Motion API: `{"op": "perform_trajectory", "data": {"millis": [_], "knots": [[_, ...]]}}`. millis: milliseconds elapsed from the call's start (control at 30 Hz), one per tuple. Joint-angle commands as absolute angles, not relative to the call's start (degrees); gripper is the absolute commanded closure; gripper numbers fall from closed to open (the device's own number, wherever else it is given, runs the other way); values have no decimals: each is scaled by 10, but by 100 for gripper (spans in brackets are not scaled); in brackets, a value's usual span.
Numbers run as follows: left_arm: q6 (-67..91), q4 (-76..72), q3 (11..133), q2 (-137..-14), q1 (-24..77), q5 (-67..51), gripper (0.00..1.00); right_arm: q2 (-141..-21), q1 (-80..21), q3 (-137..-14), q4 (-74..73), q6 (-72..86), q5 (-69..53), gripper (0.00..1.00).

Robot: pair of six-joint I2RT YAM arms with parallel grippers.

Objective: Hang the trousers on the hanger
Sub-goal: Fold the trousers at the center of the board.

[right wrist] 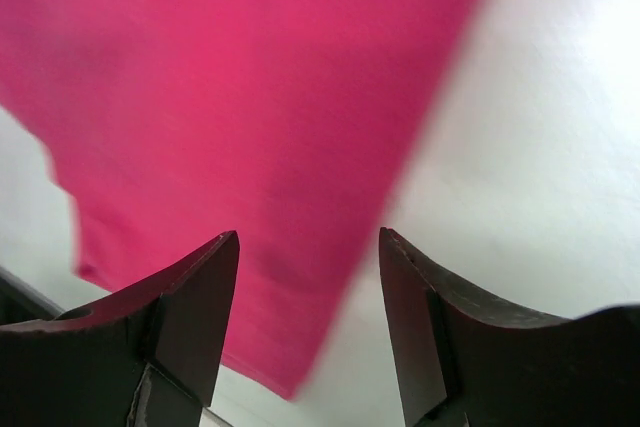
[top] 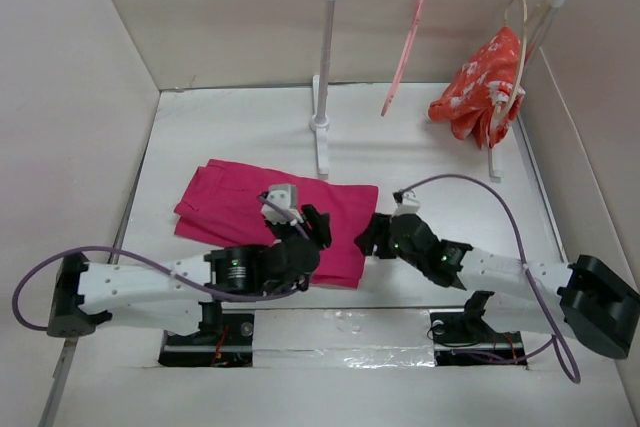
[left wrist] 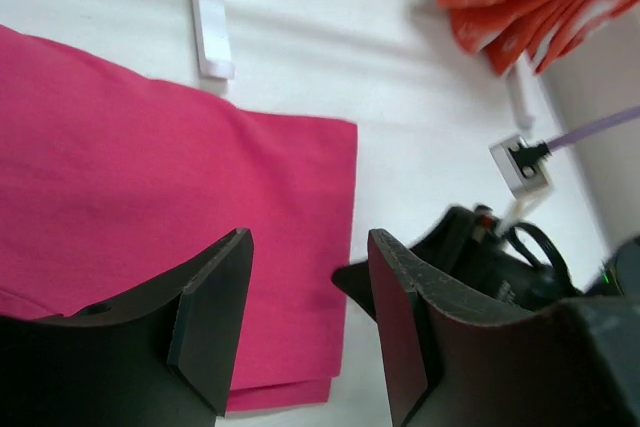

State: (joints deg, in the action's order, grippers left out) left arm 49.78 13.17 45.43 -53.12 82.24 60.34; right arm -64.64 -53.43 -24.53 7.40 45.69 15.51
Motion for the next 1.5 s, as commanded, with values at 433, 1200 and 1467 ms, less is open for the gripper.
{"op": "perform_trajectory", "data": {"millis": [433, 1200, 1467], "knots": [[473, -99, 345, -645, 420, 275, 50, -739, -540, -131, 299, 539, 48, 82], [520, -50, 203, -433, 317, 239, 52, -504, -242, -236, 2, 280, -51, 43], [461, -119, 290, -522, 472, 312, 64, -597, -265, -323, 75, 256, 6, 96]]}}
